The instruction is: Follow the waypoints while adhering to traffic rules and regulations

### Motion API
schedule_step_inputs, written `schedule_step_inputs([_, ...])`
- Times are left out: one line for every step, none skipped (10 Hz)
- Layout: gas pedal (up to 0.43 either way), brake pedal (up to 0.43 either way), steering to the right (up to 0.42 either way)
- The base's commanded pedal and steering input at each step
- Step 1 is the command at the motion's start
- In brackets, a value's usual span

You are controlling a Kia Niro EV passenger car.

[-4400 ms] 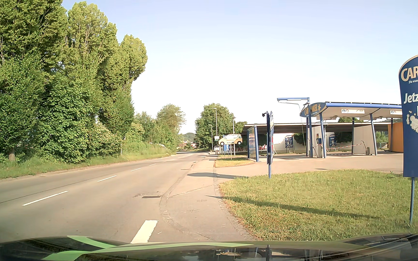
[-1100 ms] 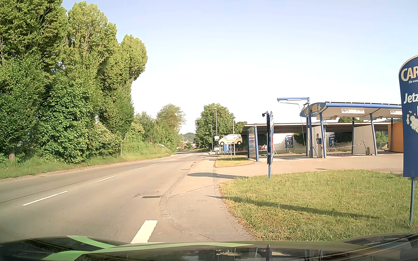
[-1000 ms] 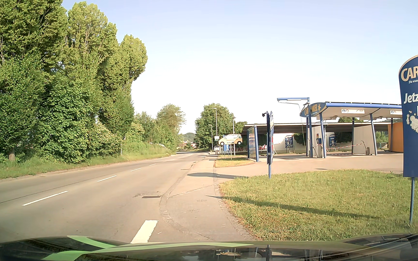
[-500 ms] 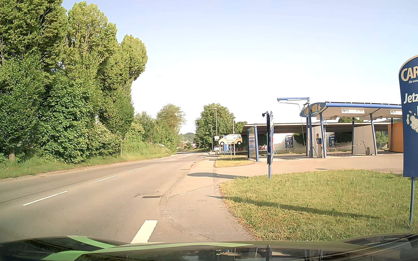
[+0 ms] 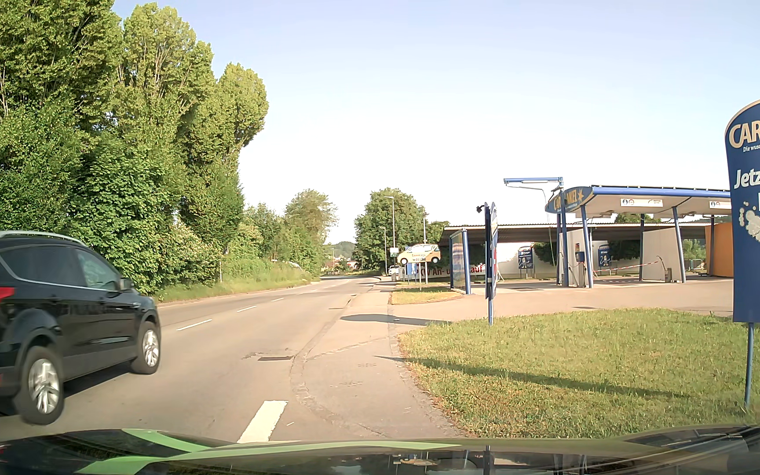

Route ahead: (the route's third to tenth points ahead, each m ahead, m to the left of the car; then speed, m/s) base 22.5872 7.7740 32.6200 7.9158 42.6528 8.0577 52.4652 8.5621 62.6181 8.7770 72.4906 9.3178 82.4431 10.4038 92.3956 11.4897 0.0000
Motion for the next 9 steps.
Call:
schedule_step_inputs([0.000,0.299,-0.007])
schedule_step_inputs([0.000,0.299,-0.007])
schedule_step_inputs([0.000,0.299,-0.007])
schedule_step_inputs([0.000,0.299,-0.007])
schedule_step_inputs([0.000,0.299,-0.007])
schedule_step_inputs([0.000,0.299,-0.007])
schedule_step_inputs([0.000,0.299,-0.007])
schedule_step_inputs([0.000,0.299,-0.007])
schedule_step_inputs([0.000,0.299,-0.007])
